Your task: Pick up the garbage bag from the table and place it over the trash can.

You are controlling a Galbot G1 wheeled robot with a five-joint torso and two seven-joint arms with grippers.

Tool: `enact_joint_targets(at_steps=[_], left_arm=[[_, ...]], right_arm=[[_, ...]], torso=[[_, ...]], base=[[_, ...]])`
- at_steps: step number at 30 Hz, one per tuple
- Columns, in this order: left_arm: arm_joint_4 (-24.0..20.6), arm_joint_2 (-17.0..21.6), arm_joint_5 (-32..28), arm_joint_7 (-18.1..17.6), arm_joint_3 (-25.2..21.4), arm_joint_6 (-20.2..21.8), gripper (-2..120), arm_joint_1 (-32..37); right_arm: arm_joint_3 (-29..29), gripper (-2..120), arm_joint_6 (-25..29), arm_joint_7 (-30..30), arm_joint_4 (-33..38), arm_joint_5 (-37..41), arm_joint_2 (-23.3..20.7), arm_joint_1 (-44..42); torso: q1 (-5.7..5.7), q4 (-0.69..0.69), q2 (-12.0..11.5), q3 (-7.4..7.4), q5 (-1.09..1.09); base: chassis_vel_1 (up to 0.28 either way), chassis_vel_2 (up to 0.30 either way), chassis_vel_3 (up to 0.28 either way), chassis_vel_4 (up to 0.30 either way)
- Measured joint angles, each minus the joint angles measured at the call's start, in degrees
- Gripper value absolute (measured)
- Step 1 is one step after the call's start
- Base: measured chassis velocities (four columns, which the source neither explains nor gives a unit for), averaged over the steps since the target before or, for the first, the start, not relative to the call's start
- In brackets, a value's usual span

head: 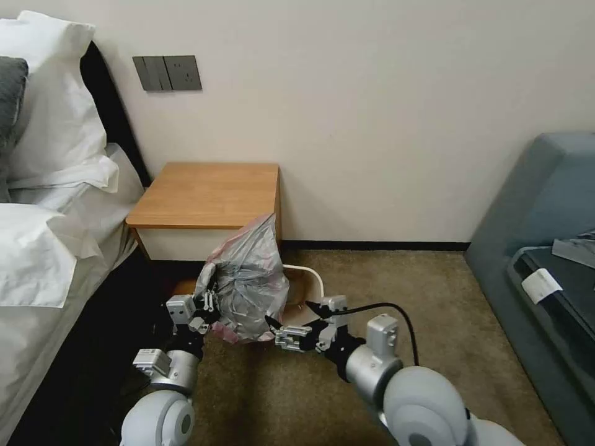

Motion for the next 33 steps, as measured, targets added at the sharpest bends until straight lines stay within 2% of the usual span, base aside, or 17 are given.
enact_joint_targets(at_steps=[8,11,14,15,16,18,19,20,27,31,33], left_arm=[[-0.4,0.0,-0.4,0.4,0.2,-0.1,3,0.2],[-0.4,0.0,-0.4,0.4,0.2,-0.1,3,0.3],[-0.5,0.0,-0.4,0.4,0.2,-0.1,3,0.4],[-0.7,0.0,-0.4,0.4,0.3,-0.2,3,0.5],[-0.7,0.0,-0.4,0.4,0.3,-0.2,3,0.5],[-1.0,-0.1,-0.6,0.6,0.4,-0.2,3,0.5],[-1.1,-0.1,-0.7,0.6,0.4,-0.2,3,0.6],[-1.1,-0.1,-0.7,0.6,0.4,-0.2,3,0.6],[-1.2,-0.1,-0.7,0.6,0.4,-0.2,3,0.7],[-1.2,-0.1,-0.7,0.6,0.4,-0.2,3,0.7],[-1.1,0.0,-0.7,0.5,0.3,-0.2,3,0.7]], right_arm=[[0.7,99,-0.1,-2.5,-3.5,0.9,1.3,0.6],[0.8,97,0.5,-3.6,-4.1,0.6,1.7,0.6],[0.8,87,0.9,-4.9,-4.6,-0.5,2.6,0.2],[0.5,79,1.0,-5.8,-4.8,-1.0,2.9,0.1],[0.5,79,1.0,-5.8,-4.8,-1.0,2.9,0.1],[0.1,72,1.1,-6.6,-4.8,-1.2,3.2,0.1],[-0.1,65,1.1,-6.9,-4.9,-1.8,3.4,0.1],[-0.1,65,1.1,-6.9,-4.9,-1.8,3.4,0.1],[-1.1,36,1.6,-8.5,-5.3,-4.8,4.1,0.1],[-1.1,28,2.0,-8.9,-5.6,-5.8,4.0,0.1],[-1.1,16,2.6,-9.5,-5.8,-7.0,3.7,0.1]], torso=[[0.0,-0.01,0.0,0.0,0.0],[0.0,-0.06,0.0,-0.01,-0.03],[0.0,-0.03,0.0,-0.01,-0.02],[0.0,0.01,0.0,0.0,0.01],[0.0,0.01,0.0,0.0,0.01],[0.0,0.0,0.0,0.0,0.0],[0.0,0.0,0.0,0.0,-0.01],[0.0,0.0,0.0,0.0,-0.01],[0.0,0.0,0.0,0.0,0.0],[0.0,0.0,0.0,0.0,0.0],[0.0,0.0,0.0,0.0,0.0]], base=[[0.0,0.0,0.0,0.0],[0.0,0.0,0.0,0.0],[0.0,0.0,0.0,0.0],[0.0,0.0,0.0,0.0],[0.0,0.0,0.0,0.0],[0.0,0.0,0.0,0.0],[0.0,0.0,0.0,0.0],[0.0,0.0,0.0,0.0],[0.0,0.0,0.0,0.0],[0.0,0.0,0.0,0.0],[0.0,0.0,0.0,0.0]])
